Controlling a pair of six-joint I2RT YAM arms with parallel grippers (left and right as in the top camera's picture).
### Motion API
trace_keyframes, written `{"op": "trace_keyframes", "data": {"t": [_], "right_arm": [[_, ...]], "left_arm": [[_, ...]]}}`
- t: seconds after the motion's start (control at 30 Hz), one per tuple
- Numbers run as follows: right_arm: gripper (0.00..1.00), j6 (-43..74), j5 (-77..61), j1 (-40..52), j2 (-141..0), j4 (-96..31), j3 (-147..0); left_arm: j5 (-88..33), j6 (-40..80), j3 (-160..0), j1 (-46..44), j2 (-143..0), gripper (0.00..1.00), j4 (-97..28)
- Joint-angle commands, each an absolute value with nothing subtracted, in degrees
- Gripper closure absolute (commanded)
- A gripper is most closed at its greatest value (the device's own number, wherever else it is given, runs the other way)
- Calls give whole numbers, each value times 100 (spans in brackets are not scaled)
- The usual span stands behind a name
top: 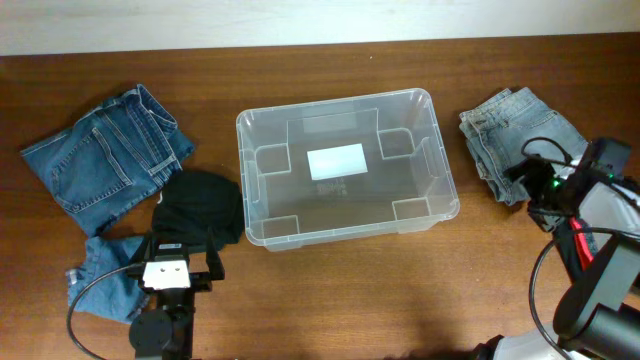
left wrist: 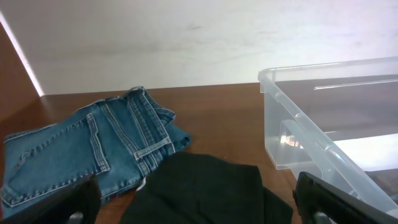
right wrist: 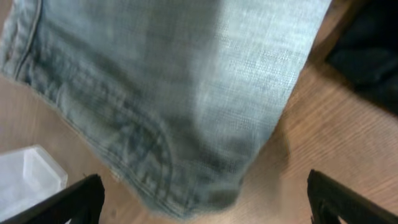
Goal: Pack container
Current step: 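Lower the right gripper onto the light-blue jeans and grasp their edge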
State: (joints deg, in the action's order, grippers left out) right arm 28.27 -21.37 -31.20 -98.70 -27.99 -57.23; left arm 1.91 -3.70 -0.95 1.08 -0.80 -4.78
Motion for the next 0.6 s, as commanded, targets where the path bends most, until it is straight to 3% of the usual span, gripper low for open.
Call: {"op": "trace_keyframes", "data": {"t": [0.0,0.13,0.23,0.4,0.5,0.53,0.57], "right_arm": [[3,3251,-2353,-3153,-9848,-2331,-5247],[4,3719,-2556,-3153,-9848,-1448,-4663],[6,3865,-3498,-3153,-9848,-235,-4189],[9,4237,-3664,-3153,-9848,99,-4016],[32,4250,-3629,-3153,-9848,115,-4016],[43,4252,-3597,-3153,-9848,113,-4016],[63,4252,-3557,-3153,-9848,110,-4016]], "left_arm": [[213,-482,-51,117,-40,0,-462],[213,-482,-51,117,-40,0,-462],[213,-482,-51,117,-40,0,-462],[211,-482,-51,117,-40,0,-462],[213,-482,-51,117,-40,0,-460],[213,-482,-51,117,-40,0,-462],[213,-482,-51,117,-40,0,-462]]}}
